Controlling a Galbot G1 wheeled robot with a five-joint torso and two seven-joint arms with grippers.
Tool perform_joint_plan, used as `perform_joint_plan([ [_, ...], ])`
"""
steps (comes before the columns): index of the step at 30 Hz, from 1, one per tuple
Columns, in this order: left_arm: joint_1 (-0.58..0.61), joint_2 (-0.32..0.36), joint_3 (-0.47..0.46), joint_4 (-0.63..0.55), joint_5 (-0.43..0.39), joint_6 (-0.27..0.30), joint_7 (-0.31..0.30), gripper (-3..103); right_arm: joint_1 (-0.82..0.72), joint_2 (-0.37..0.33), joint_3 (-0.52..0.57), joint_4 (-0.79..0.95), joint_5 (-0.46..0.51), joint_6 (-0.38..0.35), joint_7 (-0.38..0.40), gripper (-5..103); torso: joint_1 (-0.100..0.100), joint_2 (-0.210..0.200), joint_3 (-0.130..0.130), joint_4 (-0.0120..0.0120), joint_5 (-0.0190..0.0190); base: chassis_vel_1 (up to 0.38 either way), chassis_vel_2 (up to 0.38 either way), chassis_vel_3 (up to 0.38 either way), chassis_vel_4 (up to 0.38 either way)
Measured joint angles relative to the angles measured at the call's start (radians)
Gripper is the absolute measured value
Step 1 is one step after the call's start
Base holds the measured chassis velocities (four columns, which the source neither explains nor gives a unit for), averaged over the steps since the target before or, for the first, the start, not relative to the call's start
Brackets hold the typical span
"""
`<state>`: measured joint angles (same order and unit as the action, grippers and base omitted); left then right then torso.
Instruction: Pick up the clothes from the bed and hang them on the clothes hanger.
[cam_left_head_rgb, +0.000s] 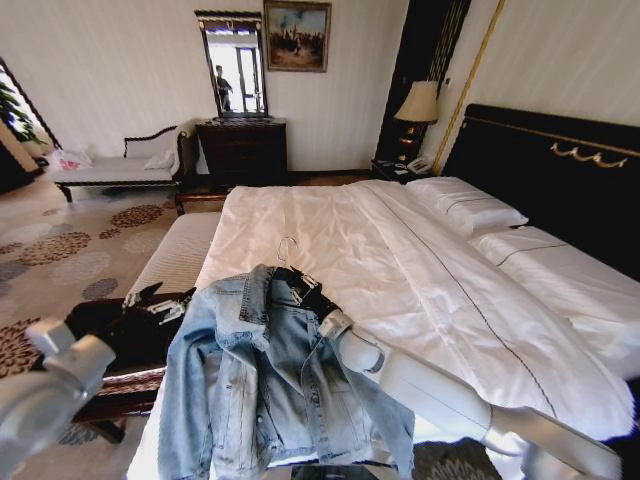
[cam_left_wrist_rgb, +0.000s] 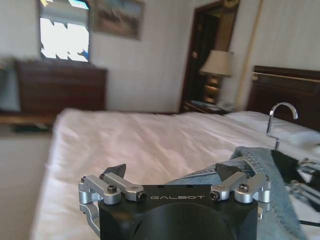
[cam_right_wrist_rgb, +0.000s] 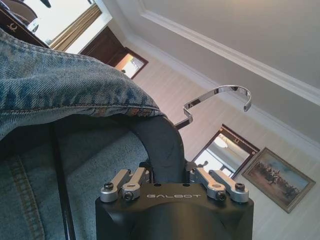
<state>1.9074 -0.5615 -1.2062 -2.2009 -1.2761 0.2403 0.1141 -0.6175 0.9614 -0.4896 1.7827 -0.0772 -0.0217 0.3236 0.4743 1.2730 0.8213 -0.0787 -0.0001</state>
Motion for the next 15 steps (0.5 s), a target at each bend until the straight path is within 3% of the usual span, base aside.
perform_joint_plan([
  [1,-0.008,0.013,0.004,0.010,-0.023,0.007,0.005,100,-0.002,-0.002,0.002,0.002,-0.002,0.002,0.000,30,0.000,0.000,0.000,-0.0001,0.0000,0.000,0.000,0.000,0.000],
  [3,-0.075,0.103,0.042,0.092,-0.166,0.068,0.049,100,-0.022,-0.013,0.017,0.014,-0.015,0.014,0.000,30,0.000,0.000,0.000,-0.0003,-0.0002,0.000,0.000,0.000,0.000],
  [5,-0.087,0.120,0.047,0.111,-0.181,0.078,0.068,100,-0.029,-0.015,0.022,0.016,-0.020,0.017,0.000,30,0.000,0.000,0.000,-0.0003,-0.0002,0.000,0.000,0.000,0.000],
  [6,-0.101,0.147,0.051,0.142,-0.192,0.092,0.108,100,-0.041,-0.017,0.030,0.019,-0.028,0.023,0.000,30,0.000,0.000,0.000,-0.0002,-0.0003,0.000,0.000,0.000,0.000],
  [8,-0.114,0.211,0.052,0.213,-0.131,0.101,0.260,100,-0.069,-0.019,0.046,0.024,-0.044,0.039,0.000,30,0.000,0.000,0.000,0.0000,-0.0001,0.000,0.000,0.000,0.000],
  [9,-0.114,0.211,0.052,0.213,-0.131,0.101,0.260,100,-0.069,-0.019,0.046,0.024,-0.044,0.039,0.000,30,0.000,0.000,0.000,0.0000,-0.0001,0.000,0.000,0.000,0.000],
  [11,-0.113,0.257,0.053,0.266,-0.018,0.060,0.392,100,-0.080,-0.018,0.055,0.023,-0.056,0.051,0.001,30,0.000,0.000,0.000,0.0000,0.0000,0.000,0.000,0.000,0.000],
  [12,-0.110,0.284,0.058,0.296,0.066,0.024,0.492,100,-0.083,-0.015,0.059,0.020,-0.064,0.059,0.004,30,0.000,0.000,0.000,0.0000,0.0001,0.000,0.000,0.000,0.000],
  [13,-0.110,0.284,0.058,0.296,0.066,0.024,0.492,100,-0.083,-0.015,0.059,0.020,-0.064,0.059,0.004,30,0.000,0.000,0.000,0.0000,0.0001,0.000,0.000,0.000,0.000],
  [14,-0.109,0.294,0.062,0.308,0.103,0.006,0.535,100,-0.083,-0.013,0.061,0.018,-0.067,0.063,0.006,30,0.000,0.000,0.000,0.0000,0.0002,0.000,0.000,0.000,0.000],
  [15,-0.108,0.318,0.081,0.348,0.216,-0.055,0.657,100,-0.083,-0.008,0.064,0.014,-0.071,0.068,0.010,30,0.000,0.000,0.000,-0.0001,0.0001,0.000,0.000,0.000,0.000],
])
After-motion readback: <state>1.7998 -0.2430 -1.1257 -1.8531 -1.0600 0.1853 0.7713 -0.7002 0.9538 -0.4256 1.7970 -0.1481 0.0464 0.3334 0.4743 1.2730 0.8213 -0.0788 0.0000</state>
